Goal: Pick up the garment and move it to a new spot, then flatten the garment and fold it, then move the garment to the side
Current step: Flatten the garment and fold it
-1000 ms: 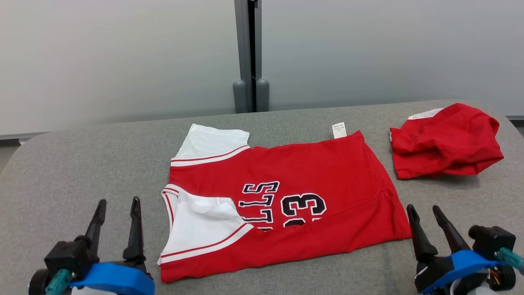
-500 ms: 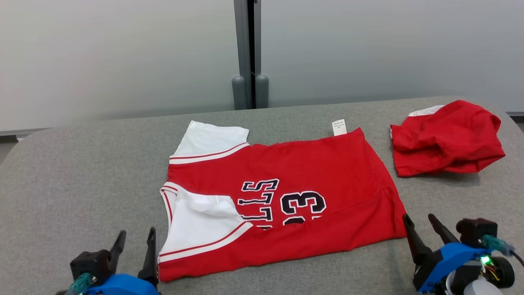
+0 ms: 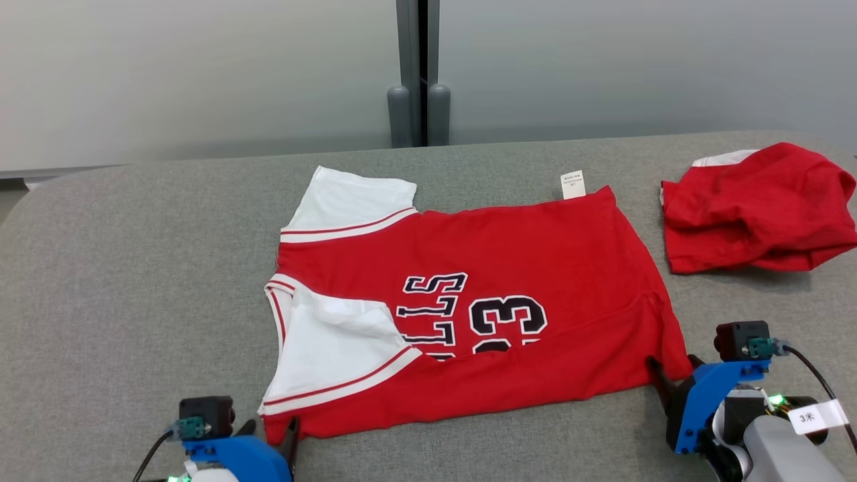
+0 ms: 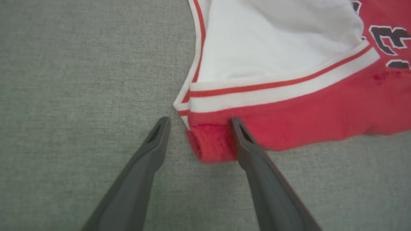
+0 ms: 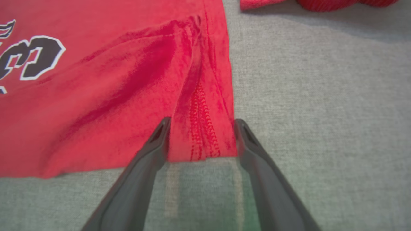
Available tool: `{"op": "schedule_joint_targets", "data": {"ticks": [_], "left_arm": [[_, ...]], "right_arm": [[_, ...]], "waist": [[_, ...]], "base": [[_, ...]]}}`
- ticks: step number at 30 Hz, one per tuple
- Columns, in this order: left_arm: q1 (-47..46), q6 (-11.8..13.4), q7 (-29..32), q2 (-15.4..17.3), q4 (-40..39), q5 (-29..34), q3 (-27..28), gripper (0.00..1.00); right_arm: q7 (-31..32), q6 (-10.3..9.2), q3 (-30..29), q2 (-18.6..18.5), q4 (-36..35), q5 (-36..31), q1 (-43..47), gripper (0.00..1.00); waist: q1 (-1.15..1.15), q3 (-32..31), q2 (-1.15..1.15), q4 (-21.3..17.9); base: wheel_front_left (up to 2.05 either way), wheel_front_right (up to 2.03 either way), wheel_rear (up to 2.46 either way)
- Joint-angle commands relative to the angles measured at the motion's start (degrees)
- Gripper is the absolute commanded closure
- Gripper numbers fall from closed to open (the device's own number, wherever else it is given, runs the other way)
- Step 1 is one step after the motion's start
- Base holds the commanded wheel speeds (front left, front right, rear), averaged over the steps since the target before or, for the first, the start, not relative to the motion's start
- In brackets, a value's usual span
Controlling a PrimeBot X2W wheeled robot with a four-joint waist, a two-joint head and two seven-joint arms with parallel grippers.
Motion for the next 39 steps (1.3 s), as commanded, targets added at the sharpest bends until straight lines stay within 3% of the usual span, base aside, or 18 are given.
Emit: {"op": "schedule_joint_targets", "data": {"ticks": [1,6,7,8,9,10,11,12,18,24,34,39], "left_arm": [[-1.6,0.9,0.6,-0.2,0.9,0.2,0.1,0.0],[-2.6,0.6,4.3,-0.3,2.6,-1.0,-0.6,0.0],[-2.8,-0.1,4.9,-0.4,2.5,-1.5,-0.8,0.0],[-2.8,-0.9,5.5,-0.8,2.2,-2.0,-0.9,0.03],[-2.9,-1.3,5.9,-0.9,1.8,-2.4,-1.0,0.52],[-3.0,-1.5,5.8,-0.8,1.4,-2.6,-0.9,0.72],[-3.1,-1.5,5.4,-0.6,1.1,-2.6,-0.6,0.89],[-3.0,-1.4,5.4,-0.3,0.9,-2.5,-0.5,1.0],[-1.9,-1.0,5.7,1.2,-1.1,-2.8,-0.2,1.0],[1.1,-1.0,9.3,4.9,-6.0,-3.3,-0.5,1.0],[9.5,1.7,16.9,11.4,-17.7,-6.2,-0.4,1.0],[14.0,3.3,19.6,13.7,-22.1,-8.0,0.0,1.0]], "right_arm": [[0.5,0.01,0.2,0.4,1.7,-0.4,-1.3,0.0],[1.5,0.02,2.4,1.4,4.8,0.1,-2.1,0.0],[1.4,0.04,3.0,1.5,5.0,0.4,-2.1,0.26],[1.3,0.08,3.5,1.6,5.2,0.9,-2.2,0.6],[1.1,0.08,4.0,1.6,5.3,1.2,-2.3,0.96],[0.7,0.07,4.5,1.6,5.2,1.6,-2.4,1.0],[0.2,0.06,4.9,1.4,5.1,2.1,-2.5,1.0],[-0.4,0.0,5.2,1.0,5.0,2.3,-2.7,1.0],[-2.8,0.0,6.0,-0.6,4.0,4.1,-2.7,1.0],[0.0,0.0,8.2,-2.5,1.4,6.6,-0.4,1.0],[14.1,-0.04,9.8,-8.1,-11.3,12.0,9.2,1.0],[21.8,-0.05,6.3,-9.2,-19.1,12.8,17.7,1.0]], "waist": [[-0.01,0.4,-0.01,0.2],[-0.01,0.7,-0.01,0.0],[-0.01,0.6,-0.01,0.0],[-0.01,0.6,-0.01,-0.1],[-0.01,0.5,-0.01,-0.2],[-0.01,0.4,-0.01,-0.3],[-0.01,0.2,-0.01,-0.4],[-0.01,0.0,-0.01,-0.5],[-0.01,-1.5,-0.01,-0.5],[-0.01,-3.7,-0.01,-0.2],[-0.01,-5.1,-0.01,-0.5],[-0.01,-5.3,-0.01,-0.6]], "base": [[0.0,0.0,0.0],[0.0,0.0,0.0],[0.0,0.0,0.0],[0.0,0.0,0.0],[0.0,0.0,0.0],[0.0,0.0,0.0],[0.0,0.0,0.0],[0.0,0.0,0.0],[0.0,0.0,0.0],[0.0,0.0,0.0],[0.0,0.0,0.0],[0.0,0.0,0.0]]}}
